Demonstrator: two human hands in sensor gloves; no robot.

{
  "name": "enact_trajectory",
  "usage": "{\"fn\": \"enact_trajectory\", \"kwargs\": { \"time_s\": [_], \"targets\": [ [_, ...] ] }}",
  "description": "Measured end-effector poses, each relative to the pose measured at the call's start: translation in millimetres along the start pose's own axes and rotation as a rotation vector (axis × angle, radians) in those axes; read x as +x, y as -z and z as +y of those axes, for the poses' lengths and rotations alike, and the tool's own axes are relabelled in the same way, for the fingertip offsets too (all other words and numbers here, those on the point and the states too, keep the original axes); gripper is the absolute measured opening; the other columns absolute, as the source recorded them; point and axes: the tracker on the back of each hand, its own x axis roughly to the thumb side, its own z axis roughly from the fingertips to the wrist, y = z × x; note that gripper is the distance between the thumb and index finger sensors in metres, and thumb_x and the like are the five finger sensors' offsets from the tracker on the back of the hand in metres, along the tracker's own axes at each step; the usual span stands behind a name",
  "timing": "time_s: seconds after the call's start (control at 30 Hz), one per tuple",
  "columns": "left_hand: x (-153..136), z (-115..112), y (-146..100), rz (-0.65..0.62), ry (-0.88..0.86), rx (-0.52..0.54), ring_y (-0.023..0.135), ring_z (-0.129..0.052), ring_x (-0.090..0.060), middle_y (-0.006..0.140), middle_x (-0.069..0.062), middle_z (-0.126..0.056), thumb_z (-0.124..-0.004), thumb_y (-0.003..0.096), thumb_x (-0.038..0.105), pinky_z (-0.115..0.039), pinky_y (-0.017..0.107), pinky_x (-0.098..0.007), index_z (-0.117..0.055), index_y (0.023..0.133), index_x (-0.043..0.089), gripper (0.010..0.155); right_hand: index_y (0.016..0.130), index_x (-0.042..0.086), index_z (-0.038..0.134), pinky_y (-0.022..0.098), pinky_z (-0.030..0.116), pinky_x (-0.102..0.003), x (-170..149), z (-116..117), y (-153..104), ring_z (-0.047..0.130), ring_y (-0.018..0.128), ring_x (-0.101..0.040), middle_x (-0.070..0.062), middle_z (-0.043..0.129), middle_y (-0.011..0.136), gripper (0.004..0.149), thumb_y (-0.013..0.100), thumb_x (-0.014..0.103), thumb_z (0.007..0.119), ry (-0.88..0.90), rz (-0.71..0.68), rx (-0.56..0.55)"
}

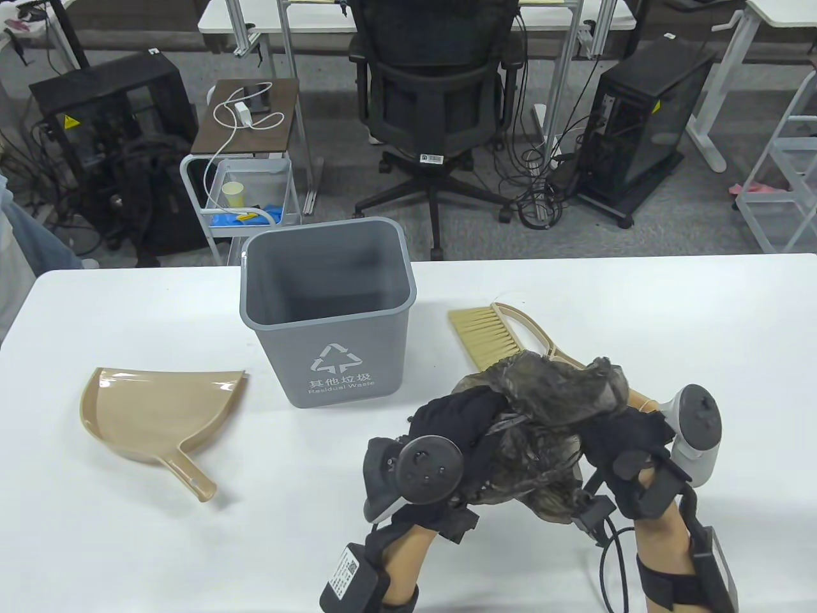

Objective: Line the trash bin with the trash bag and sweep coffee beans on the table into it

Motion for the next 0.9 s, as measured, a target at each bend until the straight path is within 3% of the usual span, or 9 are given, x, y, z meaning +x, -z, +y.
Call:
{"fn": "enact_trajectory", "kwargs": {
  "time_s": [0.17, 0.27, 0.4, 0.53, 0.6, 0.63, 0.73, 0.8, 0.9],
  "targets": [
    [-30, 14, -1, 0.114, -0.281, 0.068, 0.084, -0.091, -0.033, 0.1, -0.009, -0.088, -0.065, 0.0628, 0.042, -0.069, 0.067, -0.056, -0.078, 0.096, 0.02, 0.042, 0.061, 0.016, 0.09, 0.047, 0.078, -0.055, -5, -28, -5, 0.096, 0.062, -0.04, -0.013, 0.097, 0.074, 0.037, 0.051, 0.047, 0.071, -0.116, 0.066, -0.154],
    [-46, 22, -4, 0.167, -0.452, 0.13, 0.082, -0.092, -0.032, 0.099, -0.01, -0.088, -0.064, 0.0631, 0.042, -0.071, 0.066, -0.055, -0.077, 0.097, 0.019, 0.042, 0.072, 0.014, 0.086, 0.048, 0.077, -0.056, -3, -43, -10, 0.094, 0.064, -0.043, -0.018, 0.092, 0.08, 0.039, 0.051, 0.042, 0.069, -0.191, 0.109, -0.237],
    [-58, 33, -10, 0.192, -0.541, 0.241, 0.083, -0.092, -0.03, 0.102, -0.01, -0.084, -0.063, 0.0634, 0.041, -0.071, 0.066, -0.054, -0.073, 0.099, 0.02, 0.043, 0.093, 0.017, 0.069, 0.051, 0.075, -0.055, 4, -61, -20, 0.091, 0.069, -0.042, -0.018, 0.085, 0.087, 0.044, 0.052, 0.033, 0.066, -0.226, 0.069, -0.385],
    [-62, 37, -9, 0.167, -0.627, 0.325, 0.086, -0.089, -0.031, 0.105, -0.01, -0.081, -0.064, 0.0628, 0.039, -0.069, 0.068, -0.056, -0.072, 0.101, 0.021, 0.043, 0.093, 0.021, 0.071, 0.051, 0.076, -0.055, 13, -70, -25, 0.092, 0.068, -0.043, -0.019, 0.087, 0.086, 0.043, 0.05, 0.028, 0.067, -0.265, 0.062, -0.441],
    [-60, 40, -2, 0.183, -0.595, 0.235, 0.085, -0.09, -0.033, 0.104, -0.012, -0.082, -0.067, 0.0625, 0.038, -0.068, 0.067, -0.057, -0.073, 0.1, 0.019, 0.042, 0.09, 0.019, 0.075, 0.048, 0.077, -0.054, 18, -73, -20, 0.094, 0.065, -0.041, -0.018, 0.091, 0.082, 0.042, 0.05, 0.032, 0.07, -0.328, 0.111, -0.353],
    [-57, 41, 4, 0.208, -0.512, 0.119, 0.085, -0.09, -0.033, 0.104, -0.012, -0.083, -0.068, 0.0625, 0.039, -0.068, 0.067, -0.057, -0.074, 0.1, 0.019, 0.042, 0.085, 0.018, 0.079, 0.047, 0.079, -0.053, 22, -75, -15, 0.096, 0.062, -0.04, -0.016, 0.094, 0.078, 0.04, 0.051, 0.037, 0.071, -0.364, 0.141, -0.313],
    [-53, 44, 11, 0.236, -0.324, 0.015, 0.084, -0.091, -0.032, 0.102, -0.011, -0.085, -0.071, 0.0618, 0.044, -0.069, 0.067, -0.056, -0.075, 0.099, 0.019, 0.045, 0.08, 0.017, 0.082, 0.042, 0.081, -0.052, 31, -82, -7, 0.1, 0.056, -0.038, -0.014, 0.098, 0.072, 0.038, 0.05, 0.038, 0.071, -0.403, 0.201, -0.252],
    [-53, 49, 13, 0.258, -0.266, -0.023, 0.088, -0.087, -0.035, 0.108, -0.014, -0.079, -0.074, 0.0608, 0.048, -0.066, 0.069, -0.058, -0.07, 0.104, 0.017, 0.054, 0.077, 0.016, 0.083, 0.041, 0.082, -0.051, 37, -87, -5, 0.101, 0.054, -0.037, -0.013, 0.099, 0.07, 0.038, 0.051, 0.039, 0.07, -0.335, 0.19, -0.245],
    [-48, 55, 14, 0.233, -0.232, -0.126, 0.103, -0.068, -0.044, 0.121, -0.019, -0.055, -0.079, 0.0584, 0.054, -0.056, 0.074, -0.065, -0.049, 0.115, 0.013, 0.076, 0.074, 0.016, 0.084, 0.041, 0.082, -0.052, 50, -89, -5, 0.101, 0.054, -0.038, -0.012, 0.1, 0.068, 0.037, 0.05, 0.04, 0.07, -0.277, 0.171, -0.256]
  ]
}}
